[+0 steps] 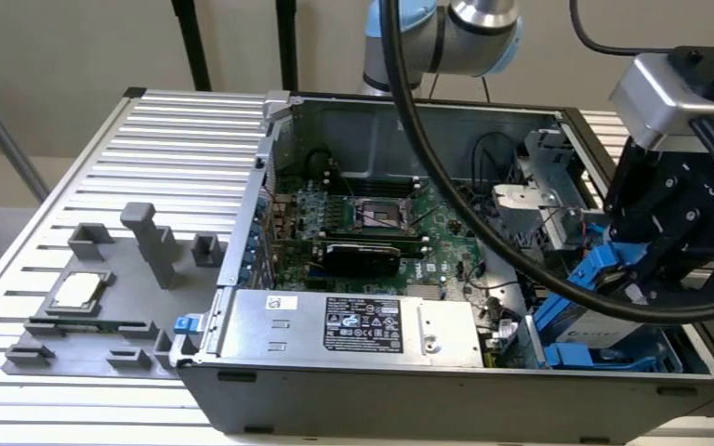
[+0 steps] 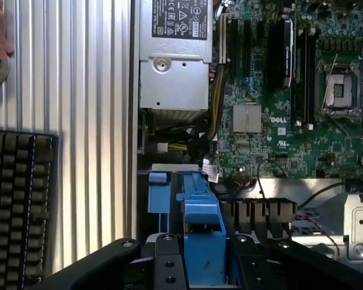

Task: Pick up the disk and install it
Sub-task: 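Insert the disk into the insertion slot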

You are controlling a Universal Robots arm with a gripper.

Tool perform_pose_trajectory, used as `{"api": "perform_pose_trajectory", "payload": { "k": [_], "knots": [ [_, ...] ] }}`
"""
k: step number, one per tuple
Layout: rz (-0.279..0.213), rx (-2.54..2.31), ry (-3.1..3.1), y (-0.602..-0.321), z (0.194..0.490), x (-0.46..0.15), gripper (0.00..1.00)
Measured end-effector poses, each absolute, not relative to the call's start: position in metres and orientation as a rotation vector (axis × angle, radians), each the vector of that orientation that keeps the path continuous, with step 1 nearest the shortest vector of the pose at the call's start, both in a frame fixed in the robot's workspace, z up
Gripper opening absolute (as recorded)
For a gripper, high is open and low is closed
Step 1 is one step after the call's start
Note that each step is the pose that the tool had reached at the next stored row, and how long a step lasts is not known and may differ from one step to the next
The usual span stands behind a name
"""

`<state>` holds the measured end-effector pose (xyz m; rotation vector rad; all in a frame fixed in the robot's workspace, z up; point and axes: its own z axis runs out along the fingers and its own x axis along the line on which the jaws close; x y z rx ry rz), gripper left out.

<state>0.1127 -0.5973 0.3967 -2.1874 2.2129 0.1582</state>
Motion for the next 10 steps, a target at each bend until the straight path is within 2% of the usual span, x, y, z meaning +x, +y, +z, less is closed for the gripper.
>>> {"api": "perform_pose_trajectory", "payload": {
  "k": [10],
  "knots": [
    [0.16, -2.199, 2.204, -0.597, 0.378, 0.113, 0.0]
  ]
}}
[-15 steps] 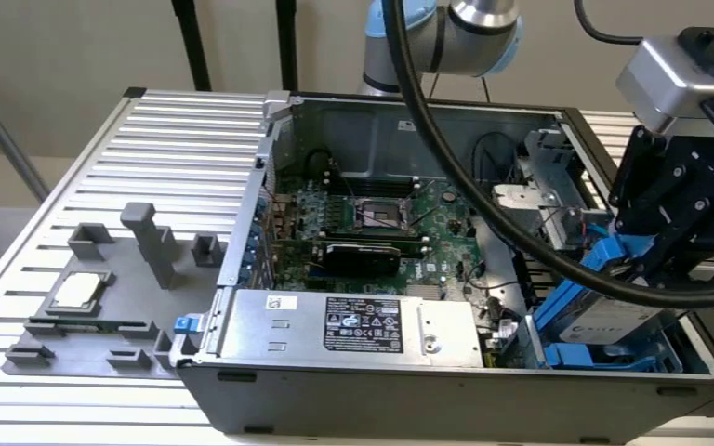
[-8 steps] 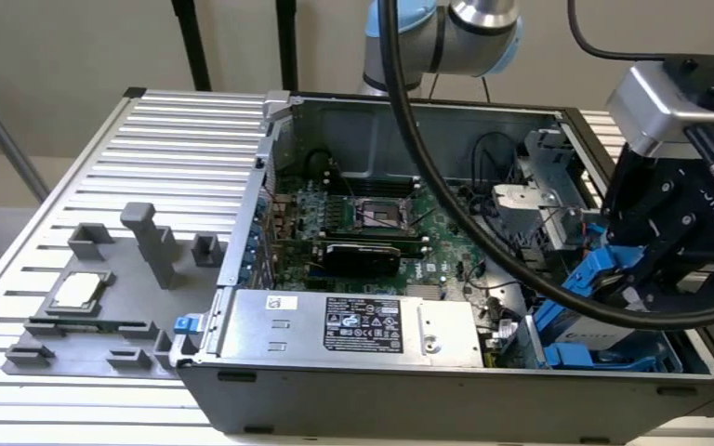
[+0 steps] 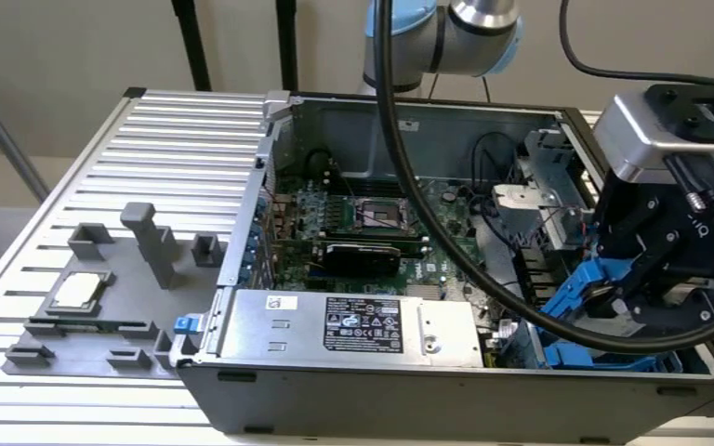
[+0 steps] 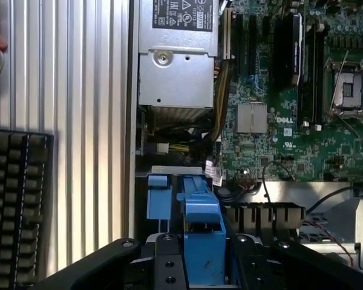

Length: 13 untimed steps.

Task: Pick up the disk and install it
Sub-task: 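Insert the disk into the insertion slot, then insert the first disk wire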

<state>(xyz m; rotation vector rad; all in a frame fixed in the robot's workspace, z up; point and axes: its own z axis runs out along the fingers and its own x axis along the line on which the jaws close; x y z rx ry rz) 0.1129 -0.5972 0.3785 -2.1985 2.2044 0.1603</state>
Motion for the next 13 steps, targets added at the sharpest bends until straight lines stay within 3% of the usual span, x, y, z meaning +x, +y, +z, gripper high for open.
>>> {"api": "perform_pose_trajectory", "payload": {
  "k": [13],
  "knots": [
    [0.161, -2.23, 2.175, -0.59, 0.356, 0.113, 0.0]
  ]
}}
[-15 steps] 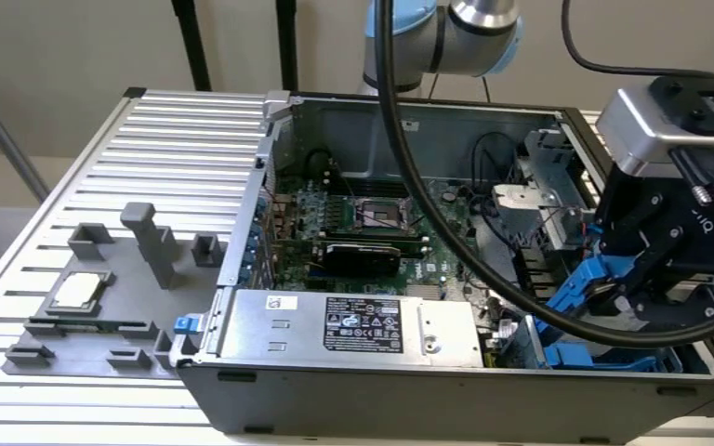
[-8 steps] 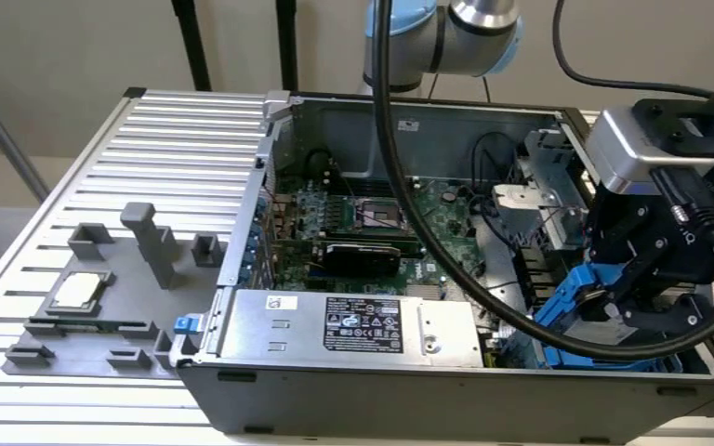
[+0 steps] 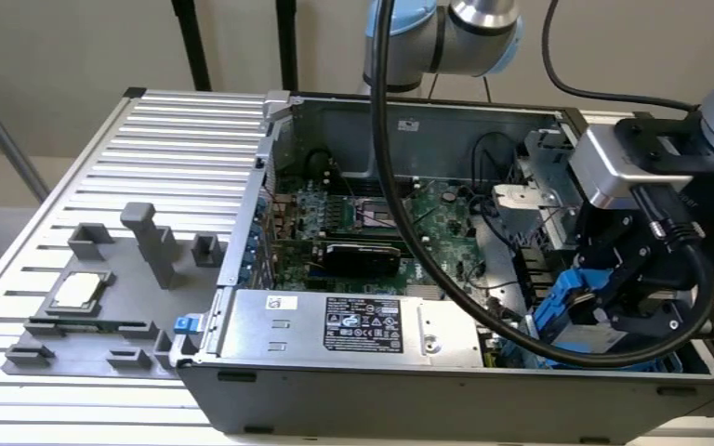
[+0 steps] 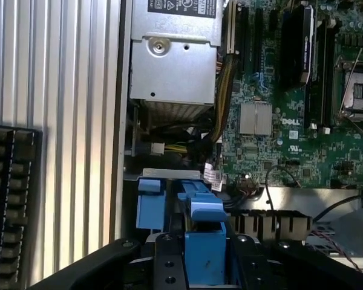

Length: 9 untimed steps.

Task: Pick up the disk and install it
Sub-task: 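Insert the first disk wire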

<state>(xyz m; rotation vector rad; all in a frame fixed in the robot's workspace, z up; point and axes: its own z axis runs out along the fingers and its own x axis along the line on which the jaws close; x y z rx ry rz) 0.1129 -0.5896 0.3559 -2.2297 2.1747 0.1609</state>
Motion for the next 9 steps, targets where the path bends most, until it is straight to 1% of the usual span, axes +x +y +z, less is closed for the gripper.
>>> {"api": "perform_pose_trajectory", "payload": {
  "k": [4, 5, 9],
  "knots": [
    [0.163, -2.233, 2.17, -0.5891, 0.3544, 0.113, 0.0],
    [0.162, -2.233, 2.17, -0.5891, 0.3545, 0.113, 1.0],
    [0.161, -2.234, 2.171, -0.5892, 0.3547, 0.113, 1.0]
  ]
}}
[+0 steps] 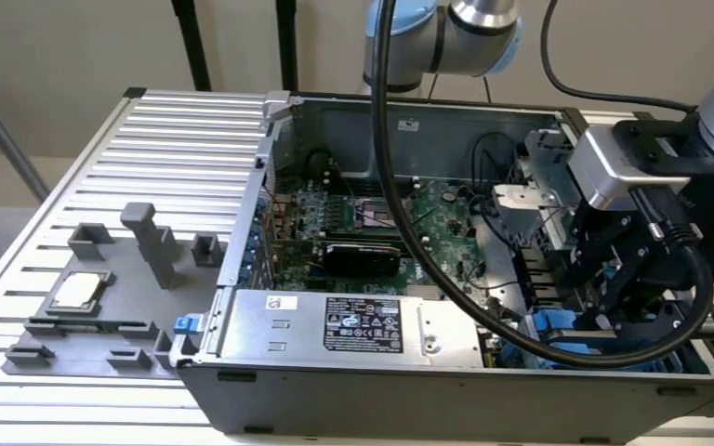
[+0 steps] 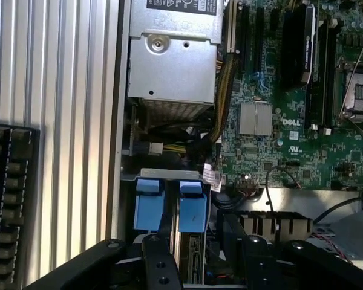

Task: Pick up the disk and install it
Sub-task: 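Insert the first disk wire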

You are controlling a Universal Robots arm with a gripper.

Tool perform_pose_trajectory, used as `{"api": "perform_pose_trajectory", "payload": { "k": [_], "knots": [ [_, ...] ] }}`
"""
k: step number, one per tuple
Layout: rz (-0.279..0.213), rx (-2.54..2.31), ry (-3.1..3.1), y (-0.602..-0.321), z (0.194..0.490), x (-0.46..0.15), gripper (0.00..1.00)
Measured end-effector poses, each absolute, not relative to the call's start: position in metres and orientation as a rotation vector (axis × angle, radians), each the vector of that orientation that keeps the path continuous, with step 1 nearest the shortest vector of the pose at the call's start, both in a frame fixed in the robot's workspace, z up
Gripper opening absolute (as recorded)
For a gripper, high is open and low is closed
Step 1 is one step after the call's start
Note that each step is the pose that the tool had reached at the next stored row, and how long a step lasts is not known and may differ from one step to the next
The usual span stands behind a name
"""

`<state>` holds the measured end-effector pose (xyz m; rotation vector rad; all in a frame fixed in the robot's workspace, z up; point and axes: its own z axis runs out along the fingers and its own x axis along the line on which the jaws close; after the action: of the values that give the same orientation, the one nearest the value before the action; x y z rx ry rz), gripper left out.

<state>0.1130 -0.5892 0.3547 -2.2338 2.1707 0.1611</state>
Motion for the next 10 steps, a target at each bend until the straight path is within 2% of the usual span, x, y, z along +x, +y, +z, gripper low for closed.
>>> {"api": "perform_pose_trajectory", "payload": {
  "k": [10],
  "knots": [
    [0.161, -2.234, 2.171, -0.5892, 0.3547, 0.1129, 1.0]
  ]
}}
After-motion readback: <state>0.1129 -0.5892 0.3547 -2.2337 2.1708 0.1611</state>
